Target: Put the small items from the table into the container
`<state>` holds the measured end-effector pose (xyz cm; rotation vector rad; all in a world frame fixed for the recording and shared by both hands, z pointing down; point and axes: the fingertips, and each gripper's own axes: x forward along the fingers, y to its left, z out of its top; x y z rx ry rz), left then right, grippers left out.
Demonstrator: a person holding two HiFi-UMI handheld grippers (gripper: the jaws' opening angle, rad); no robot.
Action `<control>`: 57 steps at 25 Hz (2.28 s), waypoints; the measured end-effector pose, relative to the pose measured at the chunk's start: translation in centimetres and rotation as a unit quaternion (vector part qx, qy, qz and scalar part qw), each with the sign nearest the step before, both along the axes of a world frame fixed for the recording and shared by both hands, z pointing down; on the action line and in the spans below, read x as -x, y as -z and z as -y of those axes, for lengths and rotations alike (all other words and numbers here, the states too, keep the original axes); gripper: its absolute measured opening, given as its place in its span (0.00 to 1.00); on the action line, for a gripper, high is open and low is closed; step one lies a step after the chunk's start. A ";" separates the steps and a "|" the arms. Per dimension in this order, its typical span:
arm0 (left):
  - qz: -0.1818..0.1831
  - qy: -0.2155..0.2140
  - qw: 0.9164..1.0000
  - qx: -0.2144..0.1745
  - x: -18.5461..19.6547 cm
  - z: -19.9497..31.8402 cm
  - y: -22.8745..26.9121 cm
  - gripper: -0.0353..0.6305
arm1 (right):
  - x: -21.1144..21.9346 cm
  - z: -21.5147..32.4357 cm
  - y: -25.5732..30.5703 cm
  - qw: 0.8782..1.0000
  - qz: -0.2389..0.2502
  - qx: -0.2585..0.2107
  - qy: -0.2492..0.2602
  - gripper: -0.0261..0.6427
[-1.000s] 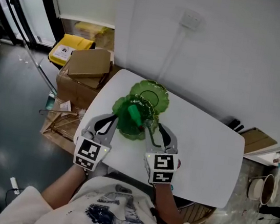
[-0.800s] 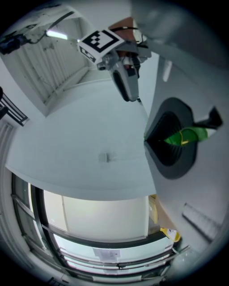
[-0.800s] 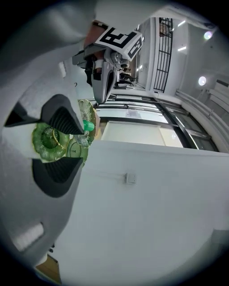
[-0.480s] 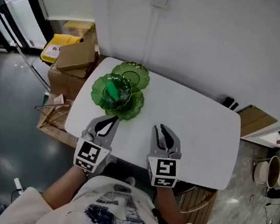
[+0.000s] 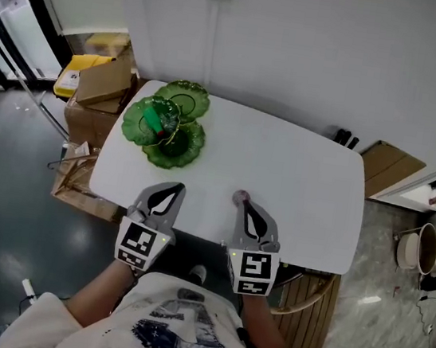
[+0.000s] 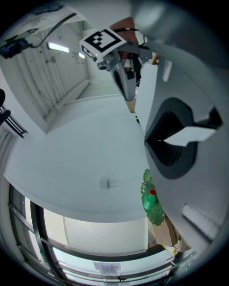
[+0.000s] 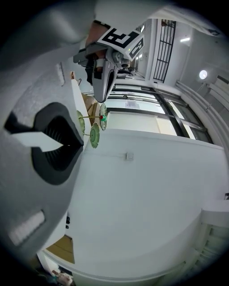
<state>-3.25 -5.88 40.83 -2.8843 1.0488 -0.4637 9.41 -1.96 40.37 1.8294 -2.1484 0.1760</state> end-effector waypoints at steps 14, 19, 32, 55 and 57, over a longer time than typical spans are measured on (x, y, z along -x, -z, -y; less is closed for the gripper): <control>0.001 -0.019 1.000 0.016 -3.6 -3.4 -1.4 0.03 | -3.5 -4.1 -1.3 1.000 0.012 0.007 -0.026 0.04; 0.002 -0.017 1.000 0.018 -3.6 -3.2 -1.3 0.03 | -3.7 -4.2 -1.4 0.999 0.016 0.009 -0.027 0.04; -0.005 -0.020 0.999 0.036 -3.1 -2.0 -1.9 0.03 | -3.2 -3.0 -2.2 0.999 0.022 0.024 -0.032 0.04; 0.022 -0.231 0.970 0.065 -8.1 5.0 -5.5 0.03 | -4.6 2.5 -4.6 0.978 0.022 0.067 -0.197 0.04; 0.023 -0.237 0.969 0.070 -8.5 5.0 -5.9 0.03 | -4.8 2.1 -5.1 0.976 0.019 0.075 -0.202 0.04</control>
